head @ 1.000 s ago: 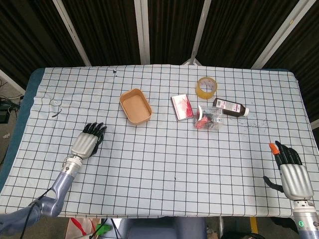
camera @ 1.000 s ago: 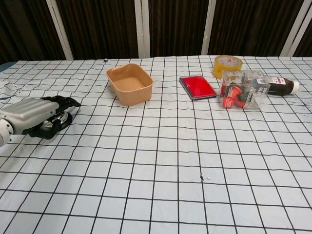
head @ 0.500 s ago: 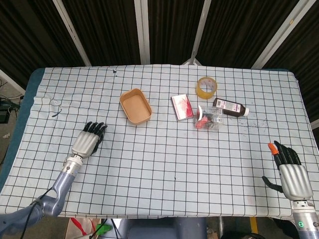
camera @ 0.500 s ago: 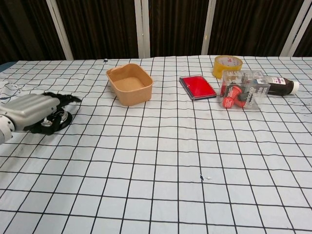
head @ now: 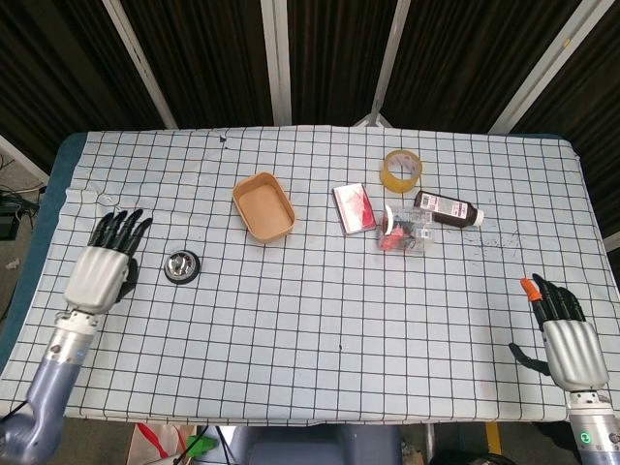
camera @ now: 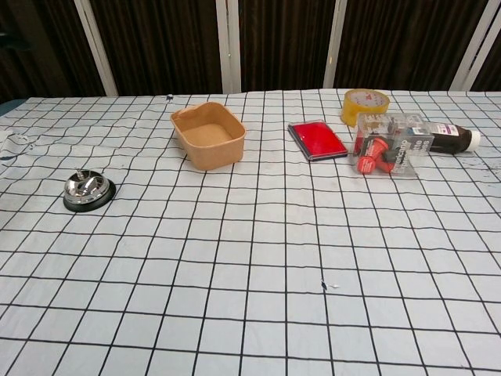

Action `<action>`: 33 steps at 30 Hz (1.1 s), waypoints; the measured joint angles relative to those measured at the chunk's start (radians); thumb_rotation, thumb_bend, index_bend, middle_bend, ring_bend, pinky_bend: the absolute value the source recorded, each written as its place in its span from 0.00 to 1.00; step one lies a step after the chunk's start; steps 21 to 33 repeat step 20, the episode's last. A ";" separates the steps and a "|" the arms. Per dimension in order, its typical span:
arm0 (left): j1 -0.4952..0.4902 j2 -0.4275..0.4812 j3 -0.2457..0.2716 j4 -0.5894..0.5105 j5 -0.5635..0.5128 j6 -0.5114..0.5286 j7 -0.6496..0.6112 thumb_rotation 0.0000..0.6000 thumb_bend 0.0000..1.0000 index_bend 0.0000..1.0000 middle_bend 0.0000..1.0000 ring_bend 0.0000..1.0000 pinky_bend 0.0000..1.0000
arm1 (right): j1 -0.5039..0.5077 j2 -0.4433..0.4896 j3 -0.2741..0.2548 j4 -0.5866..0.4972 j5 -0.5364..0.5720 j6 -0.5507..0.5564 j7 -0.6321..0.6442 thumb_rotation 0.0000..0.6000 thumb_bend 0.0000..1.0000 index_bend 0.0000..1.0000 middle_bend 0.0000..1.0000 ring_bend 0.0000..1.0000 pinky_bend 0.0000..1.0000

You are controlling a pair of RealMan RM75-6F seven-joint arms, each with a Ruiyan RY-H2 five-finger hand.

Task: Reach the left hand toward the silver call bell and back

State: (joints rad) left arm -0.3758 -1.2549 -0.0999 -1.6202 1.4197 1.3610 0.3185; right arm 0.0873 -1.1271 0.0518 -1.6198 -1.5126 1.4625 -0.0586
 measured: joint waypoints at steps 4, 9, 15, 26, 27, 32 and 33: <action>0.088 0.054 0.073 -0.038 0.014 0.057 -0.001 1.00 1.00 0.00 0.02 0.00 0.01 | -0.002 0.000 0.001 0.003 0.004 0.002 -0.004 1.00 0.25 0.03 0.03 0.09 0.10; 0.154 0.066 0.118 -0.037 0.037 0.109 -0.094 1.00 1.00 0.00 0.01 0.00 0.00 | -0.004 0.001 0.003 -0.001 0.005 0.009 -0.008 1.00 0.25 0.03 0.03 0.09 0.10; 0.193 0.091 0.138 -0.045 0.069 0.163 -0.146 1.00 1.00 0.00 0.01 0.00 0.00 | -0.003 -0.001 0.002 -0.002 0.001 0.009 -0.018 1.00 0.25 0.03 0.03 0.09 0.10; 0.222 0.100 0.130 -0.035 0.075 0.200 -0.167 1.00 1.00 0.00 0.01 0.00 0.00 | -0.004 -0.002 0.004 -0.003 0.001 0.011 -0.016 1.00 0.25 0.03 0.03 0.09 0.10; 0.222 0.100 0.130 -0.035 0.075 0.200 -0.167 1.00 1.00 0.00 0.01 0.00 0.00 | -0.004 -0.002 0.004 -0.003 0.001 0.011 -0.016 1.00 0.25 0.03 0.03 0.09 0.10; 0.222 0.100 0.130 -0.035 0.075 0.200 -0.167 1.00 1.00 0.00 0.01 0.00 0.00 | -0.004 -0.002 0.004 -0.003 0.001 0.011 -0.016 1.00 0.25 0.03 0.03 0.09 0.10; 0.222 0.100 0.130 -0.035 0.075 0.200 -0.167 1.00 1.00 0.00 0.01 0.00 0.00 | -0.004 -0.002 0.004 -0.003 0.001 0.011 -0.016 1.00 0.25 0.03 0.03 0.09 0.10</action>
